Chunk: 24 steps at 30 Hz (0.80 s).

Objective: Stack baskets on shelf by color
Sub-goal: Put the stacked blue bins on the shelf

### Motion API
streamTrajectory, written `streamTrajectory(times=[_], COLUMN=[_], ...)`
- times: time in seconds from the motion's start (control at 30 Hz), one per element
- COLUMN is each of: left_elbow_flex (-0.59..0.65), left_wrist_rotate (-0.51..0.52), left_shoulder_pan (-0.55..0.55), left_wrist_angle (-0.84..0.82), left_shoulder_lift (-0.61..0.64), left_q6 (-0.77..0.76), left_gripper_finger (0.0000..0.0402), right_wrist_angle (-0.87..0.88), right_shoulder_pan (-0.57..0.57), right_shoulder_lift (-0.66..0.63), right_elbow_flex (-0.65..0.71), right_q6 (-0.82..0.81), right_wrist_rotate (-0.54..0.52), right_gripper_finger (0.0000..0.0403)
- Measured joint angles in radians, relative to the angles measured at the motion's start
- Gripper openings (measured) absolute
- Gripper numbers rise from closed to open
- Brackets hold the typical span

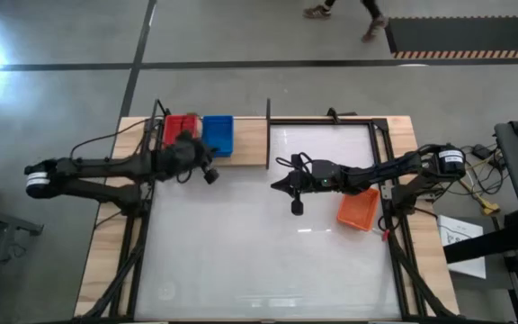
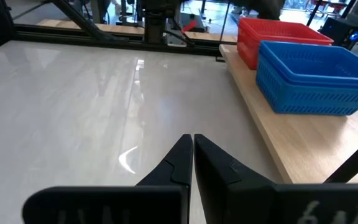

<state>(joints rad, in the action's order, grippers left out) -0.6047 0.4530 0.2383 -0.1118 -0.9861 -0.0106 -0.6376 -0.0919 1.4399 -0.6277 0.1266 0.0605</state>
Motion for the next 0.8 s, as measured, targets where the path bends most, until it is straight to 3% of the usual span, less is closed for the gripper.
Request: streamTrajectory(times=[0.13,0.33,0.6,0.8], left_elbow_flex=[-0.103,-0.246,-0.378,-0.397], left_wrist_rotate=[-0.132,-0.238,-0.233,-0.179], left_shoulder_pan=[0.077,0.121,0.151,0.18], left_wrist_angle=[0.0,0.018,0.031,0.024], left_shoulder_lift=[-0.068,-0.246,-0.465,-0.534], left_q6=[0.063,0.148,0.179,0.181], left_gripper_finger=[0.0003,0.0003,0.0003,0.0003], right_wrist_angle=[-0.004,-0.004,-0.003,-0.003], right_shoulder_pan=[0.0,0.0,0.0,0.002], right_shoulder_lift=[0.0,0.0,0.0,0.0], right_elbow_flex=[0.0,0.0,0.0,0.0], right_q6=[0.012,0.005,-0.021,-0.023], right_wrist_rotate=[0.0,0.0,0.0,0.0], right_gripper_finger=[0.0009,0.0009,0.0009,0.0009])
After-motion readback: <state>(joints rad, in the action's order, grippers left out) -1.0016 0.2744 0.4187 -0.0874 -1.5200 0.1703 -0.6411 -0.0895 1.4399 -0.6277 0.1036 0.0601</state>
